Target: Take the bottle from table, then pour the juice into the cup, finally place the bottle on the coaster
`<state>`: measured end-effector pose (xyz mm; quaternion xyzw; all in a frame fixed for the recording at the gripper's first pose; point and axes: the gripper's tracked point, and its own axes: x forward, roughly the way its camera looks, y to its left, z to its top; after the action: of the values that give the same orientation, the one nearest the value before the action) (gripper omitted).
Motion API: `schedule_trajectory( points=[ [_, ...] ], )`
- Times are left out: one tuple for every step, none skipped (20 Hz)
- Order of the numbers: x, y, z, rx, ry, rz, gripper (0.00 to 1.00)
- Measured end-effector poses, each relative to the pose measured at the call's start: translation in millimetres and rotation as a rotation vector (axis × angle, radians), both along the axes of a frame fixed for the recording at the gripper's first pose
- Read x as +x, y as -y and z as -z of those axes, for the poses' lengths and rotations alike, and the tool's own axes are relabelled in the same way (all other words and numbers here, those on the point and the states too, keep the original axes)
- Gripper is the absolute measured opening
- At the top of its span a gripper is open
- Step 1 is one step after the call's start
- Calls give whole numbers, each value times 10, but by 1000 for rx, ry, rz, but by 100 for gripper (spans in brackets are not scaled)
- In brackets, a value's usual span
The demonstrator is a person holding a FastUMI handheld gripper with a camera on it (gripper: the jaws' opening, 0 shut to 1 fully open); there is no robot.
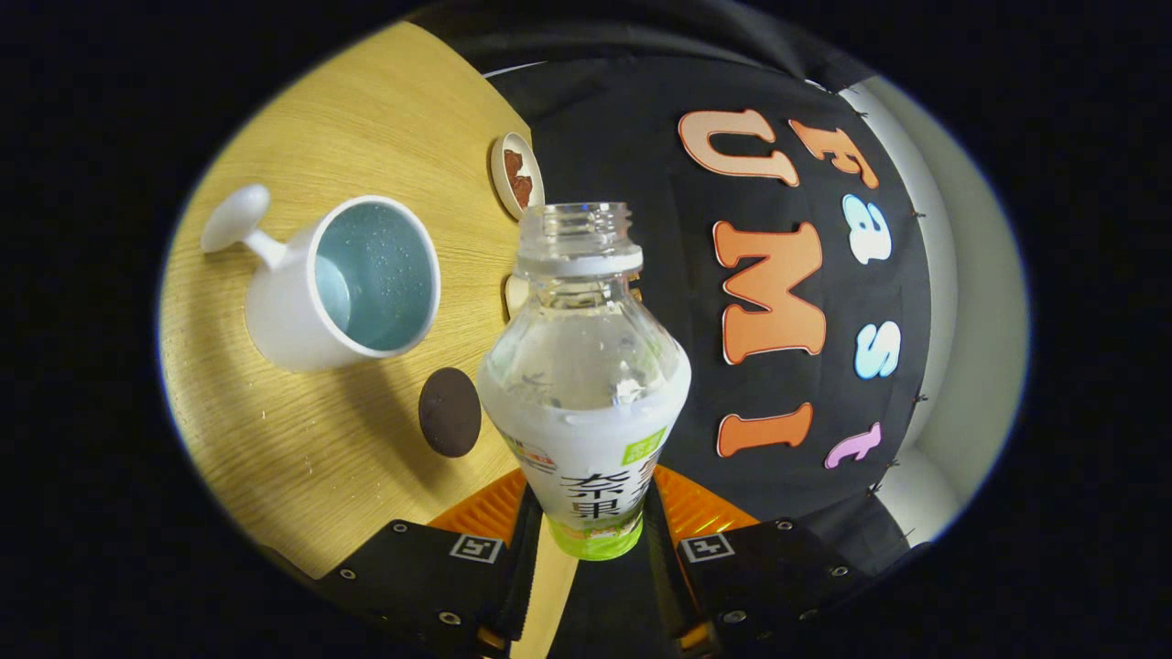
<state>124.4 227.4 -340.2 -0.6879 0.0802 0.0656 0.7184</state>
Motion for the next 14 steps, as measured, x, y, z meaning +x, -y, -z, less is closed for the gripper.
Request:
schedule_trajectory(
  points=[
    [8, -8, -3, -23, 6, -5, 56],
    [23, -5, -1, -45, 10, -9, 56],
    [22, -11, -12, -65, 15, -14, 56],
    [32, -10, -16, -88, 23, -20, 56],
    [46, -16, -42, -113, 34, -26, 56],
    [49, -22, -55, -135, 44, -33, 56],
    [59, -29, -73, -155, 52, -39, 56],
    [56, -40, -86, -170, 56, -45, 56],
    [60, -44, -81, -179, 56, -49, 56],
    [55, -59, -83, -184, 53, -54, 56],
    [57, -71, -96, -188, 53, -59, 56],
    [54, -75, -106, -197, 57, -64, 56],
    [50, -92, -131, -211, 67, -70, 56],
    [63, -106, -174, -231, 81, -76, 56]
  ],
)
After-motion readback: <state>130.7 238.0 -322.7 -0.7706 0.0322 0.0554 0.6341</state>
